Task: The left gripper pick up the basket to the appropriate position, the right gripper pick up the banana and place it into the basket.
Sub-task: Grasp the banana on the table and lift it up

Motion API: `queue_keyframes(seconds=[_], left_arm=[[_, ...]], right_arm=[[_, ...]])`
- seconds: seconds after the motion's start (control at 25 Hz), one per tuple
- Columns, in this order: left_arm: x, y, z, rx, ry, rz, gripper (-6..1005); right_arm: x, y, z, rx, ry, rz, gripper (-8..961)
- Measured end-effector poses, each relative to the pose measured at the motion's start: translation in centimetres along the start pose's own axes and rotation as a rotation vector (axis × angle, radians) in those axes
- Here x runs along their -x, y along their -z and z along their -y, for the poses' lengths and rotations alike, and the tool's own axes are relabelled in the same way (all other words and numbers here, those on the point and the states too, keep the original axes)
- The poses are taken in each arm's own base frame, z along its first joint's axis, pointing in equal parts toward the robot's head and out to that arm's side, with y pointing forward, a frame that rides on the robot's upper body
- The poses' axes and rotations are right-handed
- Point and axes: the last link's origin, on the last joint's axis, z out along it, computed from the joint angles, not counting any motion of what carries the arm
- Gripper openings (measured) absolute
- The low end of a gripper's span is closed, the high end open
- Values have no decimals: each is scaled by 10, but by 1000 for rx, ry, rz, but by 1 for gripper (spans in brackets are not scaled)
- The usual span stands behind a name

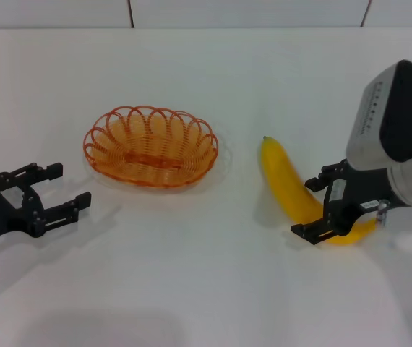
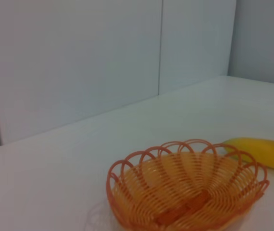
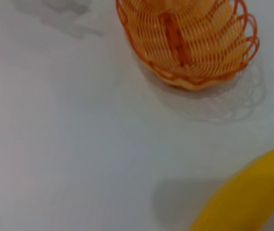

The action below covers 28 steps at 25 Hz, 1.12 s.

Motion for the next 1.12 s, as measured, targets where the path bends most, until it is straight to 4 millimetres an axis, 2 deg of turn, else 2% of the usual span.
queue_keyframes(seconds=[0.24,0.84,1.12], left_arm=[[0,-1,0,-1,-2,0,784],[-2,-4,1,-7,-7,-1,784],[-1,-3,1,-9,-5,-2,784]], right_arm=[[0,-8,2,15,-2,-17,870],[1,-11,8,-8,-8,-34,871],[2,-10,8,-8,-27,-29,841]])
